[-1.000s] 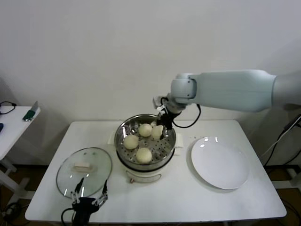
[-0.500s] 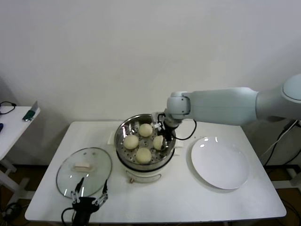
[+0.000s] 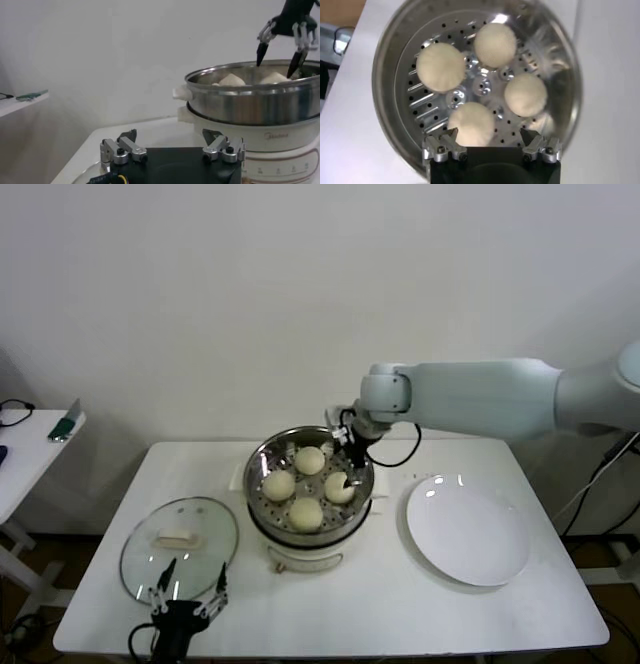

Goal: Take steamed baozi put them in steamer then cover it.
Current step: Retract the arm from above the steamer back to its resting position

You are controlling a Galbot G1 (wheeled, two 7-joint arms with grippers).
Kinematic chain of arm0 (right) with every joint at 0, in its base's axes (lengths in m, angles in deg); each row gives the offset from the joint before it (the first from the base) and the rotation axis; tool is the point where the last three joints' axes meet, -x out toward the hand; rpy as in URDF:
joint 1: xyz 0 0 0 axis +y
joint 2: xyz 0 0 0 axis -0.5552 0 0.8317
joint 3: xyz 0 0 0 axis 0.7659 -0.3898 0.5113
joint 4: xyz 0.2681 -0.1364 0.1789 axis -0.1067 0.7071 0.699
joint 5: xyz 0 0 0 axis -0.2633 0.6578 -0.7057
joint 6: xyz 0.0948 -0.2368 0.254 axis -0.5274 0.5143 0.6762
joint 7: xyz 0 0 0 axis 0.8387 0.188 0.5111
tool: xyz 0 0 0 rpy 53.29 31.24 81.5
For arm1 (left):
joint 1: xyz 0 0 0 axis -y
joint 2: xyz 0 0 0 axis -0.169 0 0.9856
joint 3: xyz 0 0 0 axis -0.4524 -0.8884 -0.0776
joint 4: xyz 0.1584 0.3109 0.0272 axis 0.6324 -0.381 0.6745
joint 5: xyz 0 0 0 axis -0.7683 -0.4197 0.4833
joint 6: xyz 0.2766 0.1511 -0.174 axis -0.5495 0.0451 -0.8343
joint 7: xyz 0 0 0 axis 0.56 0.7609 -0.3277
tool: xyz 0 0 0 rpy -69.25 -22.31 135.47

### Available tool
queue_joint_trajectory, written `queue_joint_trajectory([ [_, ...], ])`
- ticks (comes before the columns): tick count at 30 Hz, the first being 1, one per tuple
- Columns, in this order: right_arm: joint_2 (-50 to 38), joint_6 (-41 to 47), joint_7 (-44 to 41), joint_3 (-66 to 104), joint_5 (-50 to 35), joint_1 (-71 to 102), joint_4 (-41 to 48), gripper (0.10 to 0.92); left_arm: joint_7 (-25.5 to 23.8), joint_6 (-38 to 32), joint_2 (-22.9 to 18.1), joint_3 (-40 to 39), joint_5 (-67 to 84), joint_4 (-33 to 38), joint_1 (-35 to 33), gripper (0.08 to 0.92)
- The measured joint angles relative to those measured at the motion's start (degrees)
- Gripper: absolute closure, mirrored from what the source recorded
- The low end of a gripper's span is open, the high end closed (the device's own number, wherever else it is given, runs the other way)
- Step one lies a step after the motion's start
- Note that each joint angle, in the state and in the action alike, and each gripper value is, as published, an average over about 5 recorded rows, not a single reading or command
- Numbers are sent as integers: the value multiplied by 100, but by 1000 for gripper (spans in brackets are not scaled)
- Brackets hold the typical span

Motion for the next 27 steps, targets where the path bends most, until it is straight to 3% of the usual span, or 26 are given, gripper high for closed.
queue_joint_trajectory([
  [7,-788,-60,-74,431,-378,-137,-177,203,32,-59,41,45,-3,14,10,177],
  [12,-1673,-113,459,1371,-549,370,-308,202,75,-73,72,73,-13,10,65,177],
  [21,-3117,-642,2137,4178,-358,2819,-639,203,170,-22,174,102,-15,-59,210,177],
  [27,-3520,-1197,2883,6439,9,5066,-914,203,213,23,232,151,-31,-111,382,177],
])
